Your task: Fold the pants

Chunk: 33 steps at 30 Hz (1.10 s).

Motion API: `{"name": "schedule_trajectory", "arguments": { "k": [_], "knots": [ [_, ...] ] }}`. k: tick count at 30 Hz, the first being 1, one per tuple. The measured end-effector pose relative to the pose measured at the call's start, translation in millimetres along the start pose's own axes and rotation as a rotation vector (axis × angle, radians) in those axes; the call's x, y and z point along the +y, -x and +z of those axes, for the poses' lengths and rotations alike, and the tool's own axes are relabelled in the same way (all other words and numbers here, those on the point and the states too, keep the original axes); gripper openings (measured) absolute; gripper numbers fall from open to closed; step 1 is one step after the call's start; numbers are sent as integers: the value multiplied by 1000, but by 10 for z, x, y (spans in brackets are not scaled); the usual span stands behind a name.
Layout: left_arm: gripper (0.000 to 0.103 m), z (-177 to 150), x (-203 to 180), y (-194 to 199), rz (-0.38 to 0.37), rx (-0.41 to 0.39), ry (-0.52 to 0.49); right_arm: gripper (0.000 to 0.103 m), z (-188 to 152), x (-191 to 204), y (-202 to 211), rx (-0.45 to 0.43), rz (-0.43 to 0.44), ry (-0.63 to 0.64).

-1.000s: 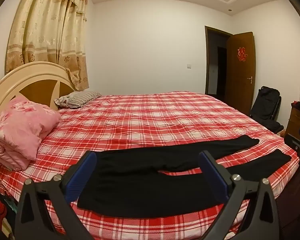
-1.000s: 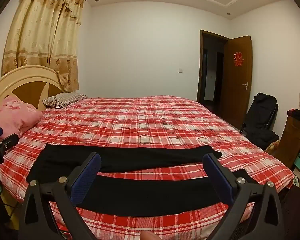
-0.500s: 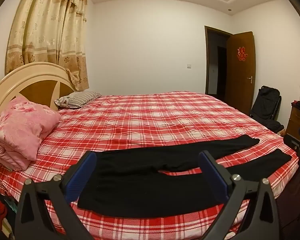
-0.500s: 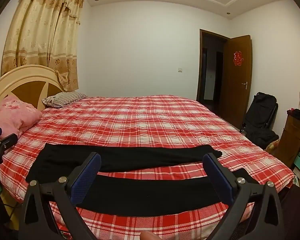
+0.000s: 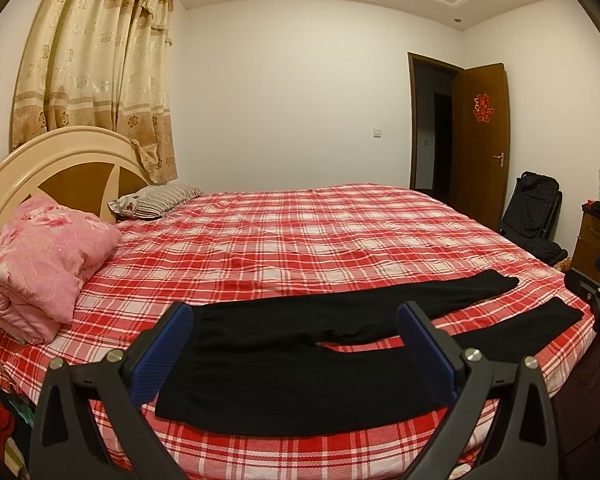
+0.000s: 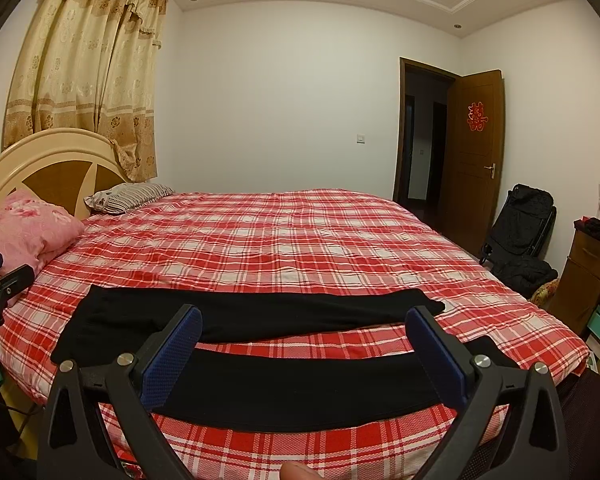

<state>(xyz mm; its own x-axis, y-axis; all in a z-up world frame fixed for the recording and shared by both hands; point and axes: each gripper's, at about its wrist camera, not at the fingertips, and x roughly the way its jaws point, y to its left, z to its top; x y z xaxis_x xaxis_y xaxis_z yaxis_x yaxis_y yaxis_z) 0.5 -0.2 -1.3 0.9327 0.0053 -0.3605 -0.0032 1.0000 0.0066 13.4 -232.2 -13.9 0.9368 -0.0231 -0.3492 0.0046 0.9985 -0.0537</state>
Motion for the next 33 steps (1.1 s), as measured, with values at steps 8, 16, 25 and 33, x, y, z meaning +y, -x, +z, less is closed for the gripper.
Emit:
{"name": "schedule_trajectory", "arguments": {
  "k": [8,16,25,33],
  "knots": [
    [103,2,4,-1,0,0,0,102,-5,20,-12,3,0,1],
    [103,0,3,-5,0,-1,-1,102,-29,38,-17,4,1,4],
    [103,-12,17,-7,-1,0,2,102,-25,50,-24,9,2,6],
    [103,-22,51,-3,2,1,3,102,-28,80,-29,13,2,9]
  ]
}}
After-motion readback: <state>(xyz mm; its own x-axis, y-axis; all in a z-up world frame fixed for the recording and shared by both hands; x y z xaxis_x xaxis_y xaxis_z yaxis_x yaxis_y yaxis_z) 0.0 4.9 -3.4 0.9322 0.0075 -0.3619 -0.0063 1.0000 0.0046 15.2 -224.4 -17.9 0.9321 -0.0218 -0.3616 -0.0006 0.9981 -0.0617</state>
